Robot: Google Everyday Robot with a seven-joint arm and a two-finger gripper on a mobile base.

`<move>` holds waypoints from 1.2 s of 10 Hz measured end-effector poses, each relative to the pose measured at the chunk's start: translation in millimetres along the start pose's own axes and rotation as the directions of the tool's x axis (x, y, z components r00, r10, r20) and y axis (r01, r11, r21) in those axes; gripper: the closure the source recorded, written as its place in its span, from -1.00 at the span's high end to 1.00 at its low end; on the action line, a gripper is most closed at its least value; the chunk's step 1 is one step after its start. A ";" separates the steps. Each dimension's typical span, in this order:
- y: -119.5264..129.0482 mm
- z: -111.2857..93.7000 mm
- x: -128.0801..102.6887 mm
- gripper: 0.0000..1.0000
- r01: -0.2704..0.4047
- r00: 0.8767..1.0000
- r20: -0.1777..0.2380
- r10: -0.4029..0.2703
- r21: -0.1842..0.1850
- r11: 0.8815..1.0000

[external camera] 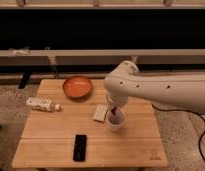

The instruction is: Place the pepper in the ceramic cup

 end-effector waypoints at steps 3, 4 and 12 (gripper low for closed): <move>-5.0 26.0 11.4 0.13 -0.040 0.999 -0.034 0.039 -0.015 0.999; -6.5 31.0 15.2 0.38 -0.049 0.998 -0.042 0.049 -0.016 0.999; -12.2 32.4 32.5 0.60 -0.077 0.996 -0.052 0.076 -0.018 0.997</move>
